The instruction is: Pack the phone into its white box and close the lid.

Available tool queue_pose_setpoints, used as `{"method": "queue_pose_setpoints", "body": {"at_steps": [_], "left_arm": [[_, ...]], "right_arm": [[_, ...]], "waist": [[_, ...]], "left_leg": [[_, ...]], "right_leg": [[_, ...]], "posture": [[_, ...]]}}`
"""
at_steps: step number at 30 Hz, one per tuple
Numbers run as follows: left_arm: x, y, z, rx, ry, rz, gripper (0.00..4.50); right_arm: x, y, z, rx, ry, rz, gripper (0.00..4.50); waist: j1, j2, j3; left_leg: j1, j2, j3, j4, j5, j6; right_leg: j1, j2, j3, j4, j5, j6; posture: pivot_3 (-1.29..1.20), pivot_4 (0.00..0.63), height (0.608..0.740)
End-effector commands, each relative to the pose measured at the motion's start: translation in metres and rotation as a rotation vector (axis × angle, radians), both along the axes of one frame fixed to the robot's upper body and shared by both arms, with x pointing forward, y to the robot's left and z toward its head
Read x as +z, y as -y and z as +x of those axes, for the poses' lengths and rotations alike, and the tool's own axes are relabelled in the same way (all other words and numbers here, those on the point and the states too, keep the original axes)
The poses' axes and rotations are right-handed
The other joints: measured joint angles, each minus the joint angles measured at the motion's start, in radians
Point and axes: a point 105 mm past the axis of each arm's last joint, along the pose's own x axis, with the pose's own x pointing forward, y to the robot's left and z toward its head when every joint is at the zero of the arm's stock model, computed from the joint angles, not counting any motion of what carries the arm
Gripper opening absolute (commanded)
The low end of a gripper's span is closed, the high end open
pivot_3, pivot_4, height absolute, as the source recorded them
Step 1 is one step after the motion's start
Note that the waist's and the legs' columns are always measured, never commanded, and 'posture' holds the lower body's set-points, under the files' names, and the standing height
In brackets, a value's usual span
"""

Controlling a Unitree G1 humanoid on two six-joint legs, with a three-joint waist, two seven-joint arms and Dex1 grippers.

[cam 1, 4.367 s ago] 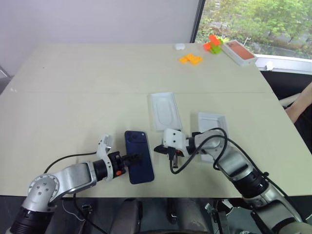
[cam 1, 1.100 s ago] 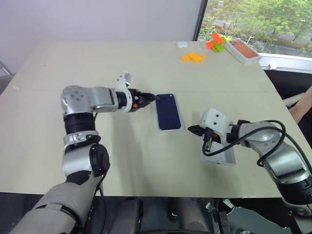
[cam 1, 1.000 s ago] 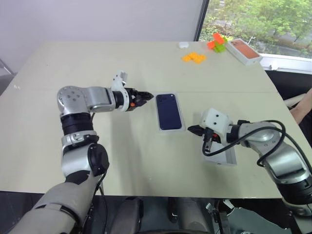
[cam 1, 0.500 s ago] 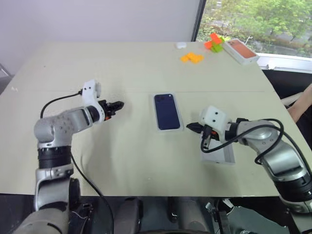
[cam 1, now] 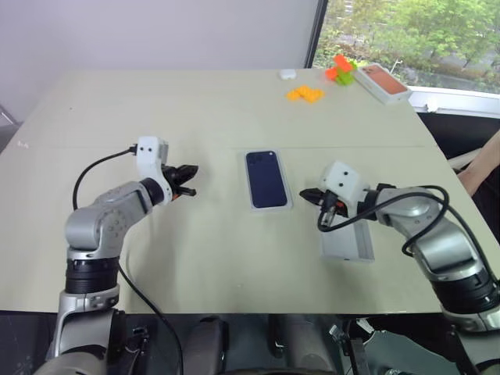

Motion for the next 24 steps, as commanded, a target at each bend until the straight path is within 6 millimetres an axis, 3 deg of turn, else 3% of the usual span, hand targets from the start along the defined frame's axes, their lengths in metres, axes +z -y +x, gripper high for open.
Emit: {"method": "queue_pose_setpoints", "body": {"at_steps": [1, 7, 11, 14, 17, 24], "left_arm": [[-0.001, 0.01, -0.002, -0.026, 0.004, 0.084, 0.05], [-0.004, 0.023, -0.012, -0.088, 0.025, 0.071, 0.05], [-0.011, 0.022, -0.017, -0.102, 0.02, 0.104, 0.05], [-0.011, 0.022, -0.019, -0.112, 0.02, 0.105, 0.0], [-0.008, 0.025, -0.023, -0.149, 0.033, 0.103, 0.0], [-0.009, 0.035, -0.043, -0.32, 0.085, 0.182, 0.0]], "right_arm": [[0.008, -0.001, 0.006, -0.012, 0.053, -0.012, 0.0], [0.012, 0.002, 0.01, -0.03, 0.085, -0.001, 0.0], [0.013, -0.006, -0.002, 0.055, 0.042, 0.027, 0.0], [0.013, -0.013, -0.011, 0.122, 0.012, 0.022, 0.81], [0.009, -0.018, -0.016, 0.186, 0.005, -0.021, 2.28], [-0.007, -0.019, -0.008, 0.267, -0.028, -0.118, 2.28]], "waist": [[0.0, 0.0, 0.0], [-0.001, 0.0, 0.0], [-0.002, 0.0, 0.0], [-0.001, 0.0, 0.0], [-0.001, 0.0, 0.0], [-0.004, 0.0, 0.0]], "left_leg": [[0.0, 0.0, 0.0, 0.0, 0.0, 0.0], [0.0, 0.0, 0.0, 0.0, 0.0, 0.001], [0.0, 0.0, 0.0, 0.0, 0.0, 0.001], [0.0, 0.0, 0.0, 0.0, 0.0, 0.001], [0.0, 0.0, 0.0, 0.0, 0.0, 0.001], [0.001, 0.001, 0.001, 0.0, -0.001, 0.001]], "right_leg": [[0.0, 0.0, 0.0, 0.0, 0.0, 0.0], [0.0, 0.0, 0.0, 0.0, 0.0, 0.0], [0.0, 0.0, 0.0, 0.0, 0.0, 0.0], [0.0, 0.0, 0.0, 0.0, 0.0, 0.0], [0.0, 0.0, 0.0, 0.0, 0.0, 0.0], [0.0, 0.001, 0.0, 0.0, 0.0, 0.0]], "posture": [[0.0, 0.15, 0.74], [0.0, 0.15, 0.74], [0.0, 0.15, 0.74], [0.0, 0.15, 0.74], [0.0, 0.15, 0.74], [0.0, 0.15, 0.74]]}}
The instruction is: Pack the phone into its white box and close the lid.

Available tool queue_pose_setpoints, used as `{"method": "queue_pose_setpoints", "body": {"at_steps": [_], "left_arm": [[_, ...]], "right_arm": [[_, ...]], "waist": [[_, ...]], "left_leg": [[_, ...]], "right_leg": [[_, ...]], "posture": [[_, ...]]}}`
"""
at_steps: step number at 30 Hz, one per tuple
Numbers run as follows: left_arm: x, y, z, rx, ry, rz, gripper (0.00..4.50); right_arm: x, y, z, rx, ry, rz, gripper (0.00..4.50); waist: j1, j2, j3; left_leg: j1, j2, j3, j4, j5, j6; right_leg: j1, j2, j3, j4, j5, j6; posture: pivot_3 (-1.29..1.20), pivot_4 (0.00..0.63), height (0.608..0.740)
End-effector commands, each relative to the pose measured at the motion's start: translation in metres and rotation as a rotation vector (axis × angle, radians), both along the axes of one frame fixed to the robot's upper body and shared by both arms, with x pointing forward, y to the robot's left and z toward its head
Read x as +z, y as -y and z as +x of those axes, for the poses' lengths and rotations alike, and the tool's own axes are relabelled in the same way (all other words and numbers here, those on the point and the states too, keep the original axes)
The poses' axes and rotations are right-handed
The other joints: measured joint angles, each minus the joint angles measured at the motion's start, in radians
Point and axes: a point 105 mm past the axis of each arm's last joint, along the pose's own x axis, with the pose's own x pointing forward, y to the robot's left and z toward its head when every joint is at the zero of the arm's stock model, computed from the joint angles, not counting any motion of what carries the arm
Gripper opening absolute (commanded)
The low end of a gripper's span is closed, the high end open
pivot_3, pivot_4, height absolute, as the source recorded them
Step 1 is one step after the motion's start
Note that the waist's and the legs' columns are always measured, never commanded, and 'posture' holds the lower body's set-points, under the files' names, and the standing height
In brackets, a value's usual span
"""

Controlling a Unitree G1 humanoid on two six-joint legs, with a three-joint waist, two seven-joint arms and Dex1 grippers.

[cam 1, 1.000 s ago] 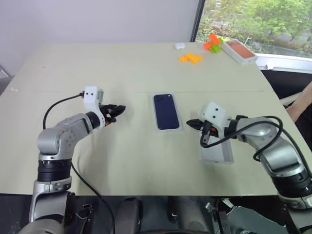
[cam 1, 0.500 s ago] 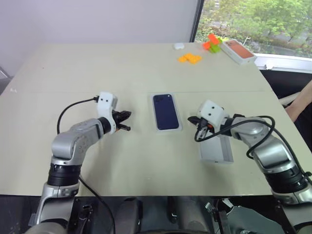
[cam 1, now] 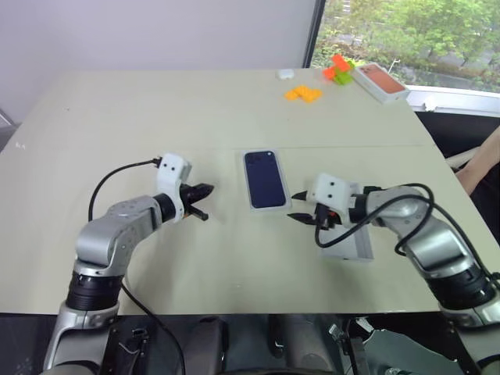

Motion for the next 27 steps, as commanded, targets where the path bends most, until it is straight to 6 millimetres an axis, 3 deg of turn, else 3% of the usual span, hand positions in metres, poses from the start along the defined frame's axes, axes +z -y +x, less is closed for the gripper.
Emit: {"method": "queue_pose_setpoints", "body": {"at_steps": [1, 10, 22, 25, 27], "left_arm": [[0.009, 0.004, -0.011, -0.093, 0.071, 0.031, 0.0], [0.006, -0.008, -0.038, -0.208, 0.056, 0.04, 0.0], [0.007, -0.009, -0.036, -0.193, 0.064, 0.022, 0.0], [0.008, -0.008, -0.035, -0.192, 0.067, 0.014, 0.0], [0.009, -0.008, -0.035, -0.189, 0.069, 0.006, 0.0]], "right_arm": [[0.006, -0.002, 0.004, 0.051, 0.035, -0.022, 2.28], [0.001, -0.009, 0.014, 0.108, 0.042, -0.042, 2.28], [-0.013, -0.007, 0.014, 0.135, 0.007, -0.082, 2.28], [-0.015, -0.007, 0.012, 0.142, -0.002, -0.096, 1.43], [-0.016, -0.006, 0.013, 0.143, 0.006, -0.107, 0.44]], "waist": [[0.0, 0.0, 0.0], [0.002, 0.0, 0.0], [0.001, 0.0, 0.0], [0.001, 0.0, 0.0], [0.002, 0.0, 0.0]], "left_leg": [[0.0, 0.0, 0.0, 0.0, 0.0, 0.0], [0.0, 0.001, 0.0, 0.0, 0.0, 0.0], [0.0, 0.001, 0.0, 0.0, 0.0, 0.001], [0.0, 0.001, 0.0, 0.0, 0.0, 0.001], [0.0, 0.001, 0.0, 0.0, 0.0, 0.001]], "right_leg": [[0.0, 0.0, 0.0, 0.0, 0.0, 0.0], [0.0, 0.0, 0.0, 0.0, 0.0, 0.0], [0.0, 0.0, 0.0, -0.001, 0.0, 0.0], [0.0, 0.0, 0.0, 0.0, 0.0, 0.0], [0.0, 0.0, 0.0, -0.001, 0.0, 0.0]], "posture": [[0.0, 0.15, 0.74], [0.0, 0.15, 0.74], [0.0, 0.15, 0.74], [0.0, 0.15, 0.74], [0.0, 0.15, 0.74]]}}
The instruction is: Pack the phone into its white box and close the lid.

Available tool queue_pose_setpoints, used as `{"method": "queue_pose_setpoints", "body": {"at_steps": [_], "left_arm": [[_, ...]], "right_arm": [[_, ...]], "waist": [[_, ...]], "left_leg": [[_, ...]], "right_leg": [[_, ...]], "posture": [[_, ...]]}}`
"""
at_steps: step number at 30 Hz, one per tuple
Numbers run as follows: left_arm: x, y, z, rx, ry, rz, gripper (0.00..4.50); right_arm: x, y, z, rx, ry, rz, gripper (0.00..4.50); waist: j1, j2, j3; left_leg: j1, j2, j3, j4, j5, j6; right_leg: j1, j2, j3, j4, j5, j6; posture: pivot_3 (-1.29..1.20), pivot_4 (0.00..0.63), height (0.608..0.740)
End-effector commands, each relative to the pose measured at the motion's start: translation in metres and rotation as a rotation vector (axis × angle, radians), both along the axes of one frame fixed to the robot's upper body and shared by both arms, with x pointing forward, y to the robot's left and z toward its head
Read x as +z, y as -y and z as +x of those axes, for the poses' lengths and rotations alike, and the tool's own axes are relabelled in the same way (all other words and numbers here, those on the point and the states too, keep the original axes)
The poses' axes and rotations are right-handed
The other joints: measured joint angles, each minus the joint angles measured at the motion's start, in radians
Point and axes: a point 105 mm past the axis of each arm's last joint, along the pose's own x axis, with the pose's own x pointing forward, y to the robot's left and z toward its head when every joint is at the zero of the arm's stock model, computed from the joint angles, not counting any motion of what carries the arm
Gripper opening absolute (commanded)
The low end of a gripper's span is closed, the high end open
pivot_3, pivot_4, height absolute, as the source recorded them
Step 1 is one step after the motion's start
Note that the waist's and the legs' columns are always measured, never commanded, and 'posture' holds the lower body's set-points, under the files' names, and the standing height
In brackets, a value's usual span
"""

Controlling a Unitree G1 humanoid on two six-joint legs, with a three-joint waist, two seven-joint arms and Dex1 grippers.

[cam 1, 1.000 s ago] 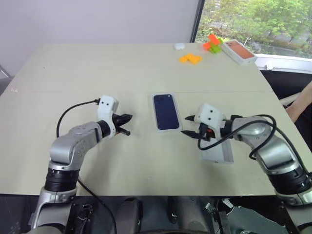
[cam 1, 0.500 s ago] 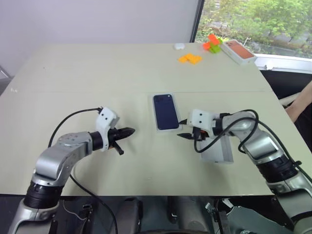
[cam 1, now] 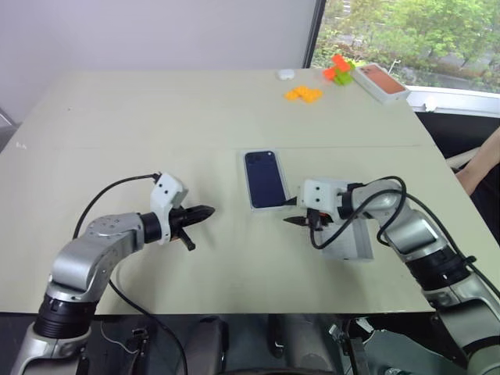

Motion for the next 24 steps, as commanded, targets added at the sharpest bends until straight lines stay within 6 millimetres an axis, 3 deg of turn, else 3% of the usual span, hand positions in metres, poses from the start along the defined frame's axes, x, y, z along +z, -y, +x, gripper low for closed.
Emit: {"method": "queue_pose_setpoints", "body": {"at_steps": [1, 11, 24], "left_arm": [[0.015, -0.001, 0.001, -0.001, 0.06, -0.025, 0.0], [0.014, -0.001, 0.0, 0.005, 0.056, -0.029, 0.0], [0.014, -0.004, 0.0, 0.014, 0.052, -0.036, 0.0]], "right_arm": [[-0.001, -0.001, -0.001, 0.02, 0.008, -0.019, 0.06], [0.001, -0.004, -0.003, 0.046, 0.023, -0.026, 0.06], [0.0, 0.004, -0.058, 0.274, -0.088, -0.093, 0.06]], "waist": [[0.0, 0.0, 0.0], [0.0, 0.0, 0.0], [0.002, 0.0, 0.0]], "left_leg": [[0.0, 0.0, 0.0, 0.0, 0.0, 0.0], [0.0, 0.0, 0.0, 0.0, 0.0, 0.0], [0.0, 0.0, 0.0, 0.0, -0.001, 0.002]], "right_leg": [[0.0, 0.0, 0.0, 0.0, 0.0, 0.0], [0.0, 0.0, 0.0, 0.0, 0.0, 0.0], [0.001, -0.001, 0.0, -0.002, 0.0, 0.0]], "posture": [[0.0, 0.15, 0.74], [0.0, 0.15, 0.74], [0.0, 0.15, 0.74]]}}
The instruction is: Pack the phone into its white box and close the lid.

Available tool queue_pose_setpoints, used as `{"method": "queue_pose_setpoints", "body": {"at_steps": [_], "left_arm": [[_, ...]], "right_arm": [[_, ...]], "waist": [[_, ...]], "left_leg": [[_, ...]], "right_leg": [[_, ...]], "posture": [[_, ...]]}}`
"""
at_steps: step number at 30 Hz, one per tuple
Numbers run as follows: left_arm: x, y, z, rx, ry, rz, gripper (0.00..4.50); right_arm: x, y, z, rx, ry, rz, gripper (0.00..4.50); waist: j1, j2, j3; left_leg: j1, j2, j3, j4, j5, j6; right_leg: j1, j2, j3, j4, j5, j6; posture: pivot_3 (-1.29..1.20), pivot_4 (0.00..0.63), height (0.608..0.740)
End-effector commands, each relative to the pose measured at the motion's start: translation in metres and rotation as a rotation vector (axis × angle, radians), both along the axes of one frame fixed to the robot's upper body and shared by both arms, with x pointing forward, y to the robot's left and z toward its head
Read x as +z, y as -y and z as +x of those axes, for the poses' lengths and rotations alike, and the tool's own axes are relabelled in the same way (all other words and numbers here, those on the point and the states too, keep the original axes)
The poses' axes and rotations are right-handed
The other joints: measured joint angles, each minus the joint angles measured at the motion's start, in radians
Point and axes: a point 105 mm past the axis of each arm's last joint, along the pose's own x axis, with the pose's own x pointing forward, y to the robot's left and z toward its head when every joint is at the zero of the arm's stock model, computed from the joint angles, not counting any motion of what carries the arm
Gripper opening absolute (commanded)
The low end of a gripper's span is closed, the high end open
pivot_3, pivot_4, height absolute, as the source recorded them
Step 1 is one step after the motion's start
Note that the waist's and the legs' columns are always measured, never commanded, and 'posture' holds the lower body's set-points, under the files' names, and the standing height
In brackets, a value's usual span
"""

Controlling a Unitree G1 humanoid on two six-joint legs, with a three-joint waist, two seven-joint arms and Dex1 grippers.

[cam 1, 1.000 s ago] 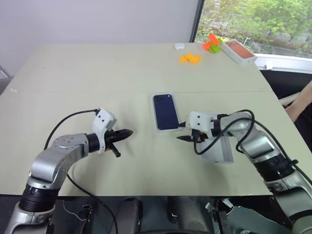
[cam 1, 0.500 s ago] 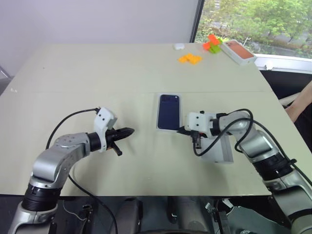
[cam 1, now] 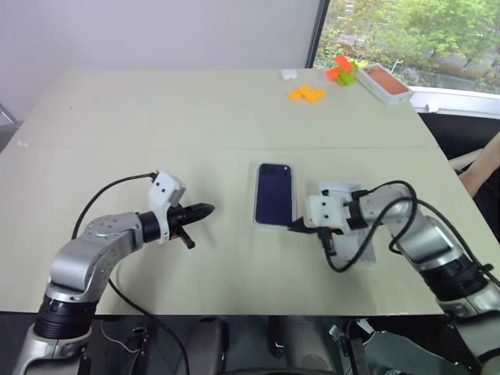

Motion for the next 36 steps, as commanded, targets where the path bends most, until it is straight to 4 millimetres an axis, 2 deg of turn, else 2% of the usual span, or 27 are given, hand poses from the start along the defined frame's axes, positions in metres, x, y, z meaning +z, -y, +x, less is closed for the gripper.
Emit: {"method": "queue_pose_setpoints", "body": {"at_steps": [1, 9, 14, 21, 28, 31, 32, 34, 36], "left_arm": [[0.009, -0.001, -0.001, -0.001, 0.044, -0.01, 0.0], [0.009, 0.0, -0.002, -0.008, 0.04, -0.014, 0.0], [0.009, 0.002, -0.003, -0.02, 0.034, -0.026, 0.0], [0.007, 0.005, -0.006, -0.048, 0.024, -0.017, 0.0], [0.008, 0.005, -0.007, -0.05, 0.022, -0.02, 0.0], [0.007, 0.005, -0.009, -0.051, 0.018, -0.024, 0.0], [0.007, 0.005, -0.009, -0.051, 0.017, -0.026, 0.0], [0.007, 0.005, -0.01, -0.051, 0.014, -0.031, 0.0], [0.007, 0.006, -0.011, -0.053, 0.016, -0.034, 0.0]], "right_arm": [[0.003, 0.001, -0.022, 0.089, -0.036, -0.019, 0.06], [0.0, 0.01, -0.054, 0.14, -0.094, -0.055, 0.06], [0.0, 0.005, -0.069, 0.143, -0.124, -0.03, 0.06], [0.001, -0.006, -0.067, 0.105, -0.109, 0.018, 0.06], [0.004, -0.003, -0.069, 0.098, -0.112, 0.017, 0.06], [0.014, -0.003, -0.073, 0.075, -0.169, 0.06, 0.06], [0.017, -0.004, -0.074, 0.062, -0.191, 0.077, 0.6], [0.021, -0.004, -0.076, 0.052, -0.202, 0.093, 1.32], [0.028, -0.005, -0.072, 0.007, -0.172, 0.134, 2.38]], "waist": [[0.0, 0.0, 0.0], [0.001, 0.0, 0.0], [0.0, 0.0, 0.0], [0.0, 0.0, 0.0], [0.0, 0.0, 0.0], [0.0, 0.0, 0.0], [0.0, 0.0, 0.0], [0.0, 0.0, 0.0], [0.001, 0.0, 0.0]], "left_leg": [[0.0, 0.0, 0.0, 0.0, 0.0, 0.0], [0.001, 0.0, 0.0, 0.0, 0.0, 0.0], [0.001, 0.0, 0.0, 0.0, 0.0, 0.0], [0.002, 0.001, 0.0, 0.0, 0.0, -0.001], [0.001, 0.001, 0.0, 0.001, 0.0, -0.001], [0.001, 0.001, 0.0, 0.001, 0.0, -0.001], [0.001, 0.001, 0.0, 0.0, 0.0, -0.001], [0.001, 0.001, 0.0, 0.001, 0.0, -0.001], [0.001, 0.001, 0.0, 0.001, 0.0, -0.001]], "right_leg": [[0.0, 0.0, 0.0, 0.0, 0.0, 0.0], [0.001, 0.0, 0.0, 0.0, 0.0, 0.0], [0.001, 0.001, 0.0, 0.0, 0.0, 0.0], [0.001, 0.001, 0.0, 0.0, 0.0, 0.0], [0.001, 0.001, 0.0, 0.0, 0.0, 0.0], [0.001, 0.001, 0.0, 0.0, 0.0, 0.0], [0.001, 0.001, 0.0, 0.0, 0.0, 0.0], [0.001, 0.001, 0.0, 0.0, 0.0, 0.0], [0.001, 0.001, 0.0, 0.0, 0.0, 0.0]], "posture": [[0.0, 0.15, 0.74], [0.0, 0.15, 0.74], [0.0, 0.15, 0.74], [0.0, 0.15, 0.74], [0.0, 0.15, 0.74], [0.0, 0.15, 0.74], [0.0, 0.15, 0.74], [0.0, 0.15, 0.74], [0.0, 0.15, 0.74]]}}
